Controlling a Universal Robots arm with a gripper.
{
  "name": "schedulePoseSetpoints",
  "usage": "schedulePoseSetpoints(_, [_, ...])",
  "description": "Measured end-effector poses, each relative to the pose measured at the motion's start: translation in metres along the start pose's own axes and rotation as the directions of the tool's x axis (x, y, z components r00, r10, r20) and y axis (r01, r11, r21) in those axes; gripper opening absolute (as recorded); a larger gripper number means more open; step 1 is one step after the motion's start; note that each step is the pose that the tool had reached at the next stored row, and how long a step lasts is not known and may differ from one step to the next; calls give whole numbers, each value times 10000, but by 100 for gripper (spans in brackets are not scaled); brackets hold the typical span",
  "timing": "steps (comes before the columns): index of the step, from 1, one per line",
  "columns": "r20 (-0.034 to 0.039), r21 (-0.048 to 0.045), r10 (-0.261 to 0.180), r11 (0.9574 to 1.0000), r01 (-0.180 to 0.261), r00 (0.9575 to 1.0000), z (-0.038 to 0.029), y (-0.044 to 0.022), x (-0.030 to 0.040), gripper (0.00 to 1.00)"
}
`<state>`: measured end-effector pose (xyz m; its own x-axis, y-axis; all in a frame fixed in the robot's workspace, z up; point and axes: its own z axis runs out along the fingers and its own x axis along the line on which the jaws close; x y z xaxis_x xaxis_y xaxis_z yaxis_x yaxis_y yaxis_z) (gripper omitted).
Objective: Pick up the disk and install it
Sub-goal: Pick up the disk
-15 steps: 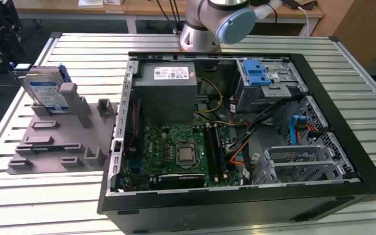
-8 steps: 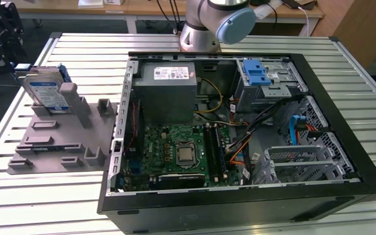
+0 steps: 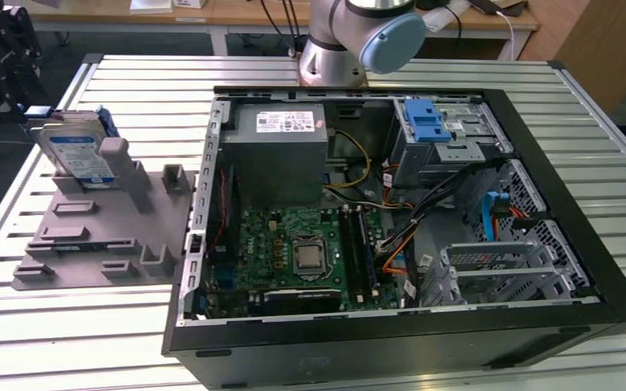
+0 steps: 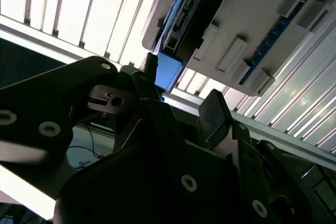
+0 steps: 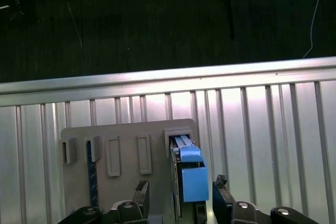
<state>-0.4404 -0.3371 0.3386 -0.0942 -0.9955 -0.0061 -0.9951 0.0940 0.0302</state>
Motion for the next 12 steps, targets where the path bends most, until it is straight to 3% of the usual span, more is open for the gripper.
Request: schedulePoseSetpoints(12, [1,8,1,10000,-1,10000,43,1,-19,59])
